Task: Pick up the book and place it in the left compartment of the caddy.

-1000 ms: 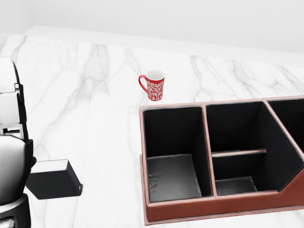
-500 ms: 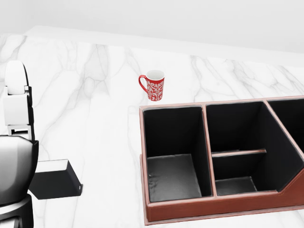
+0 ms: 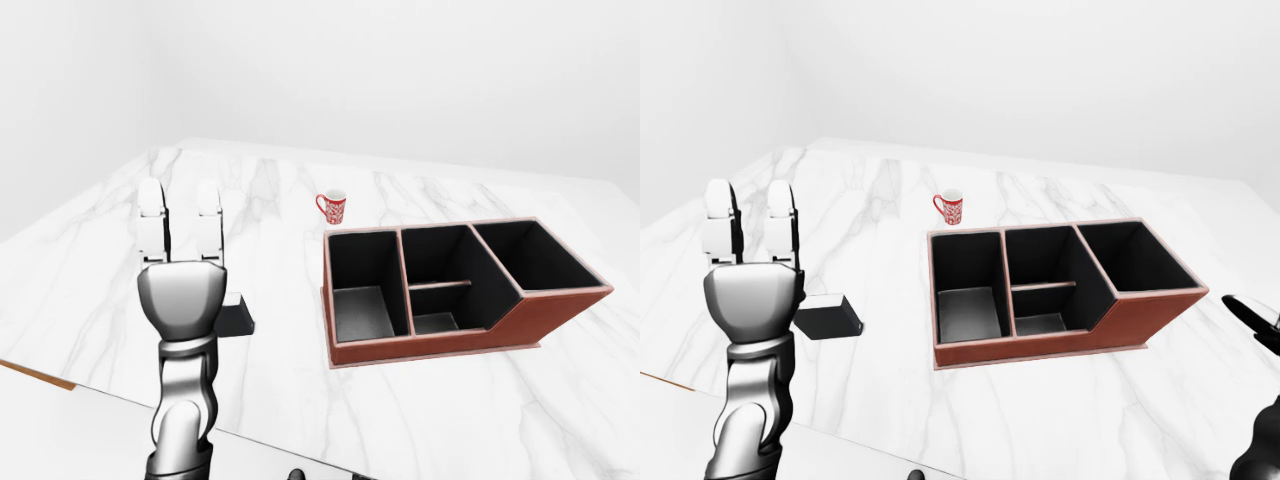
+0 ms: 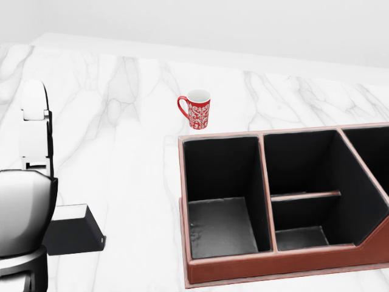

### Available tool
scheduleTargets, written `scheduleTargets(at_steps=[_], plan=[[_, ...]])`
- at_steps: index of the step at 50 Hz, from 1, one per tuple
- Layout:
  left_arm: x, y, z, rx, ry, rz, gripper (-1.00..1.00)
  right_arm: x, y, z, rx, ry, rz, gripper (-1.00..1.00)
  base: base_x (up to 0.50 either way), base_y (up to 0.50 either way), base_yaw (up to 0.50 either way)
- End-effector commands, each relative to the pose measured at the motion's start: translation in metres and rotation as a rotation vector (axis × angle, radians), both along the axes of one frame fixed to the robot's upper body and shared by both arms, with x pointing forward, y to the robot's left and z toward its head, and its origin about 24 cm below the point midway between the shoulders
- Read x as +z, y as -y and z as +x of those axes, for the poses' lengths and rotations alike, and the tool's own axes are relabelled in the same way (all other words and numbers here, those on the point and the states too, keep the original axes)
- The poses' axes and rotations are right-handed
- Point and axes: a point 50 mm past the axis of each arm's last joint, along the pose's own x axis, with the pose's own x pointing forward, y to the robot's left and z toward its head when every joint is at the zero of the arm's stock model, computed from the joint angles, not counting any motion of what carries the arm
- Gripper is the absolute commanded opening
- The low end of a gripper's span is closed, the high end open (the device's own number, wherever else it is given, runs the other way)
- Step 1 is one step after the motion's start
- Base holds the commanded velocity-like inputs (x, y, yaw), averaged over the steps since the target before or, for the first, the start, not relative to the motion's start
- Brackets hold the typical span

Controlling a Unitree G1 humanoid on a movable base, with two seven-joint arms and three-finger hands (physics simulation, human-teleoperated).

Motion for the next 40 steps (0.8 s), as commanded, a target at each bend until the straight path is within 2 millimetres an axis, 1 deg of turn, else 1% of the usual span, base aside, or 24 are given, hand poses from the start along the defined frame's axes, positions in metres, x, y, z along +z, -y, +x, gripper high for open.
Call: scheduleTargets(at_steps=[1,3,6,9,15,19,21,23,26,27,31,34,38,40], plan=[[0.000,0.001,0.007,0.008,-0.059,0.029,1.00,-0.001,-0.002,0.000,0.037,0.000,-0.011,1.00,0.00,0.00,0.00],[0.000,0.001,0.007,0.009,-0.059,0.029,1.00,-0.001,-0.002,0.000,0.038,0.000,-0.011,1.00,0.00,0.00,0.00],[0.000,-0.006,0.011,0.027,-0.083,0.022,1.00,-0.001,-0.004,0.001,0.053,-0.004,-0.023,1.00,0.00,0.00,0.00],[-0.003,-0.007,0.015,0.038,-0.127,0.031,1.00,-0.001,-0.004,0.001,0.055,-0.004,-0.025,1.00,0.00,0.00,0.00],[0.001,-0.012,0.016,0.044,-0.135,0.002,1.00,-0.001,-0.004,0.001,0.060,-0.008,-0.028,1.00,0.00,0.00,0.00],[-0.004,-0.016,0.022,0.044,-0.188,-0.027,1.00,-0.001,-0.005,0.002,0.064,-0.009,-0.030,1.00,0.00,0.00,0.00],[-0.015,-0.014,0.029,0.046,-0.263,-0.007,1.00,-0.003,-0.005,0.002,0.067,-0.017,-0.032,1.00,0.00,0.00,0.00],[-0.019,-0.015,0.032,0.041,-0.276,-0.025,1.00,-0.002,-0.005,0.002,0.066,-0.013,-0.034,1.00,0.00,0.00,0.00],[-0.019,-0.015,0.032,0.039,-0.277,-0.025,1.00,-0.001,-0.005,0.002,0.066,-0.012,-0.034,1.00,0.00,0.00,0.00],[-0.027,-0.017,0.037,0.047,-0.321,-0.023,1.00,-0.001,-0.006,0.001,0.068,-0.012,-0.037,1.00,0.00,0.00,0.00],[-0.038,-0.018,0.047,0.025,-0.353,-0.064,1.00,-0.002,-0.006,0.002,0.069,-0.018,-0.038,1.00,0.00,0.00,0.00],[-0.045,-0.016,0.051,0.013,-0.361,-0.057,1.00,-0.003,-0.006,0.003,0.070,-0.021,-0.038,1.00,0.00,0.00,0.00],[-0.057,-0.015,0.060,0.007,-0.413,-0.040,1.00,-0.004,-0.006,0.003,0.074,-0.028,-0.040,1.00,0.00,0.00,0.00],[-0.057,-0.015,0.061,0.004,-0.414,-0.043,1.00,-0.004,-0.007,0.003,0.076,-0.030,-0.043,1.00,0.00,0.00,0.00]])
